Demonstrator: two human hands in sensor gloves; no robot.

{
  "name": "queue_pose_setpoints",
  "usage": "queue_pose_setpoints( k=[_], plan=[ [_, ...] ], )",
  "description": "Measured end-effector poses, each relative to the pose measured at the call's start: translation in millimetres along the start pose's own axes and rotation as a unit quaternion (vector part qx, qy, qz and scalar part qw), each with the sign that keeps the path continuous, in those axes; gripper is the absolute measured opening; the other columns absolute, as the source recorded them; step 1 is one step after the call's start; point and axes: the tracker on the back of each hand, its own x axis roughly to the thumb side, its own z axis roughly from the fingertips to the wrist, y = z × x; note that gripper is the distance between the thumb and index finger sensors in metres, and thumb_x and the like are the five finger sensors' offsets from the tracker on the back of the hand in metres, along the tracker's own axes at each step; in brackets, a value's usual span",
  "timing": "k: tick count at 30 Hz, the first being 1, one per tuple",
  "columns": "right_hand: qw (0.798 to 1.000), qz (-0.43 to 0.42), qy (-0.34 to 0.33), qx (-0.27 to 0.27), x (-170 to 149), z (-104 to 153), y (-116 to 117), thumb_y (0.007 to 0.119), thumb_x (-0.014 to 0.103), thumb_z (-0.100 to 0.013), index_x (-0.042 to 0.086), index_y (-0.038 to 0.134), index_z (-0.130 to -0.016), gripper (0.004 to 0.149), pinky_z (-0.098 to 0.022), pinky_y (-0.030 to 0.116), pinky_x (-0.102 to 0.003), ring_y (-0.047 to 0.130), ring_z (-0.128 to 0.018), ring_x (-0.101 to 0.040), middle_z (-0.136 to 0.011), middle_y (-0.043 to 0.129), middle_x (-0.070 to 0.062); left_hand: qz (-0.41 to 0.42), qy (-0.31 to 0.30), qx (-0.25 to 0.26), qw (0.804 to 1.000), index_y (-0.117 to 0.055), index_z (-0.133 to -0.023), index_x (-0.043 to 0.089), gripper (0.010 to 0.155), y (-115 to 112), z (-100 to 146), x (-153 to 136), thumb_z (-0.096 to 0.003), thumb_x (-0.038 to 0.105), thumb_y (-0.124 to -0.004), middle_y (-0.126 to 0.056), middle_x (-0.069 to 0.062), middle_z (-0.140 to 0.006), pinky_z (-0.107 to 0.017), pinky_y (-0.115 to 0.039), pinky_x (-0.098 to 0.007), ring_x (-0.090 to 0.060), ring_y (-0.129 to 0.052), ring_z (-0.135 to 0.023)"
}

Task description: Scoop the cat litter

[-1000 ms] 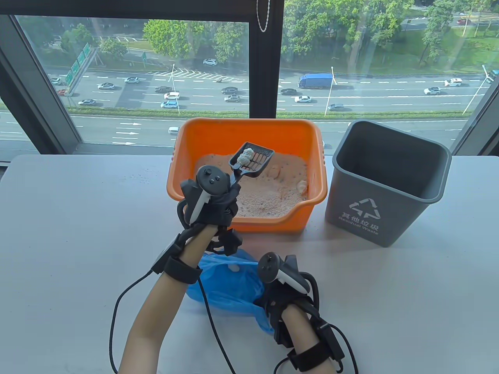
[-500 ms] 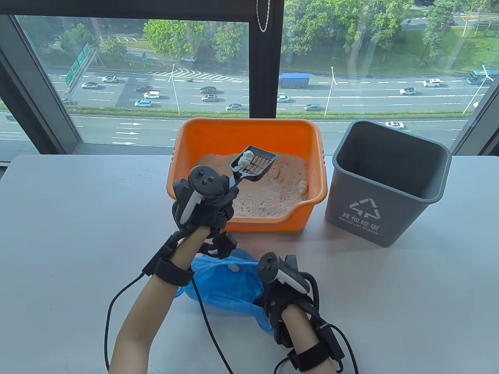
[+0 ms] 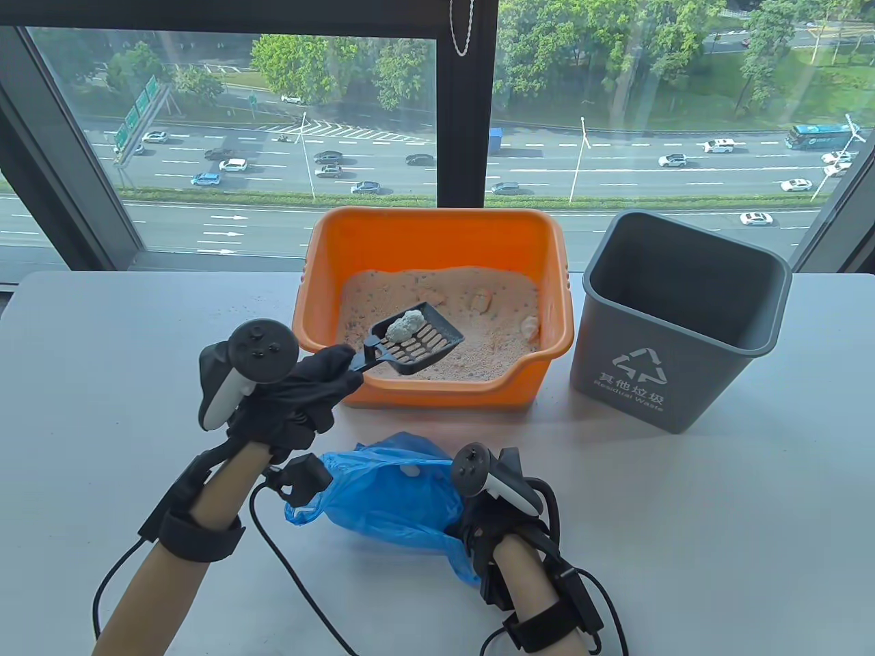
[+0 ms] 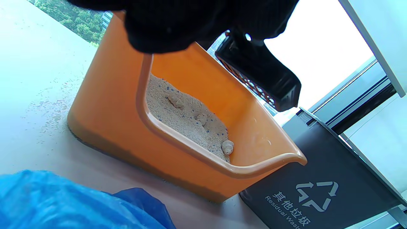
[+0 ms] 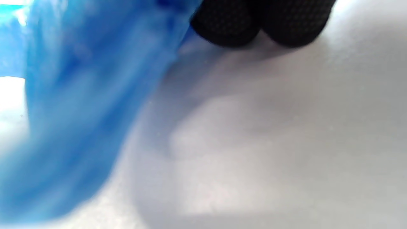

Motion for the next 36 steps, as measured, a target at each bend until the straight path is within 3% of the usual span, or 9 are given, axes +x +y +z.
queue_pose_setpoints(
  k=[7,15,22,28,31,36],
  plan=[
    [1.000,0.002,0.002,-0.001,0,0,0,0.089,0.039,-0.036,0.018,0.040,-0.101,0.084,-0.036,0.075,-0.029,0.079,-0.046,-0.008,-0.090,0.046,-0.021,-0.007,-0.007,-0.063,0.998,-0.064,-0.105,0.017,0.060,5,49,-33,-0.0516,0.041,-0.077,-0.089,-0.001,-0.062,-0.036,-0.080,-0.034,-0.014,-0.094,-0.033],
    [1.000,0.003,0.003,-0.001,0,0,0,0.089,0.039,-0.036,0.018,0.040,-0.101,0.084,-0.036,0.074,-0.029,0.079,-0.046,-0.008,-0.090,0.046,-0.021,-0.063,-0.019,-0.163,0.984,-0.065,-0.105,0.017,0.060,-16,79,-50,-0.0514,0.040,-0.078,-0.089,-0.002,-0.063,-0.037,-0.080,-0.035,-0.015,-0.095,-0.034],
    [1.000,0.003,0.004,-0.001,1,0,1,0.088,0.039,-0.036,0.018,0.040,-0.101,0.084,-0.036,0.074,-0.030,0.079,-0.046,-0.008,-0.090,0.046,-0.021,-0.125,-0.005,-0.220,0.967,-0.065,-0.105,0.018,0.060,-42,69,-44,-0.0514,0.041,-0.078,-0.088,-0.002,-0.064,-0.038,-0.080,-0.034,-0.014,-0.095,-0.035],
    [1.000,0.003,0.003,-0.001,1,0,1,0.088,0.039,-0.036,0.017,0.040,-0.101,0.084,-0.036,0.074,-0.030,0.079,-0.046,-0.008,-0.090,0.046,-0.022,-0.246,0.033,-0.173,0.953,-0.065,-0.105,0.019,0.060,-62,42,-10,-0.0516,0.042,-0.079,-0.090,-0.001,-0.062,-0.036,-0.080,-0.034,-0.014,-0.095,-0.033],
    [1.000,0.003,0.003,-0.001,1,0,1,0.088,0.039,-0.036,0.017,0.040,-0.101,0.084,-0.036,0.074,-0.030,0.079,-0.046,-0.008,-0.090,0.046,-0.022,-0.300,0.041,-0.172,0.937,-0.065,-0.105,0.021,0.060,-73,32,7,-0.0510,0.043,-0.080,-0.091,0.000,-0.058,-0.033,-0.081,-0.033,-0.013,-0.095,-0.028],
    [1.000,0.003,0.003,-0.001,1,0,1,0.088,0.039,-0.036,0.017,0.040,-0.101,0.084,-0.036,0.074,-0.030,0.079,-0.046,-0.008,-0.090,0.046,-0.022,-0.321,0.047,-0.164,0.932,-0.065,-0.105,0.026,0.059,-76,27,15,-0.0505,0.043,-0.081,-0.092,0.000,-0.057,-0.033,-0.080,-0.034,-0.013,-0.095,-0.028]
  ],
)
